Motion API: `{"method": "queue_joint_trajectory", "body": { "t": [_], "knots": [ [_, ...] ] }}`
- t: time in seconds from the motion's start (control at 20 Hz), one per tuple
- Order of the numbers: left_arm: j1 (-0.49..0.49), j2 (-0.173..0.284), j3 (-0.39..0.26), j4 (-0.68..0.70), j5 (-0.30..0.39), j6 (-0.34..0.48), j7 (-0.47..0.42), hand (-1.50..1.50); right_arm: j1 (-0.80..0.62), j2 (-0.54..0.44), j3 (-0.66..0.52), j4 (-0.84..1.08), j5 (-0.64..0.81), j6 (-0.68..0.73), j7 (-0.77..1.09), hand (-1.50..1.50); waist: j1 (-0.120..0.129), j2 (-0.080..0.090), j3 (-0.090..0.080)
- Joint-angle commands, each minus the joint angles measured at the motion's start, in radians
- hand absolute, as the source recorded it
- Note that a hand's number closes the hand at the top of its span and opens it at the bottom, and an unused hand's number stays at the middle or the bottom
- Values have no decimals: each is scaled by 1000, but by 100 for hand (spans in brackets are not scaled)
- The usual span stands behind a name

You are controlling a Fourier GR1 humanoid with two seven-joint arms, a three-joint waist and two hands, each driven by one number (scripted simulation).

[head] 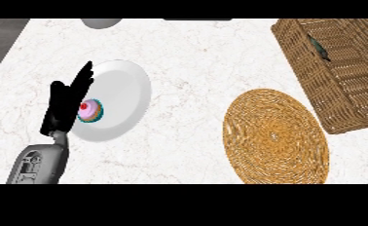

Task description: Pick the eggplant from the placemat and place it in the basket

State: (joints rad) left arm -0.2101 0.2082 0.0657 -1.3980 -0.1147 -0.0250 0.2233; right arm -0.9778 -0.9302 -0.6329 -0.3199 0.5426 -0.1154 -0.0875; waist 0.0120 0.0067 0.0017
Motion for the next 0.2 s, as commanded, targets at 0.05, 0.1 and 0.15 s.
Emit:
{"method": "queue_joint_trajectory", "body": {
  "t": [0.05,0.1,0.15],
  "knots": [
    [-38,-15,0,25,0,5,12,0,102,-111,-68,55,-69,90,-66,-150,-3,3,1],
    [7,-48,-33,-25,-28,38,19,0,167,-125,-81,46,-82,97,-122,-150,-8,-2,1],
    [13,-11,-6,-17,-2,0,12,0,183,-149,-118,57,-119,123,-142,-150,-7,-1,1]
  ]
}}
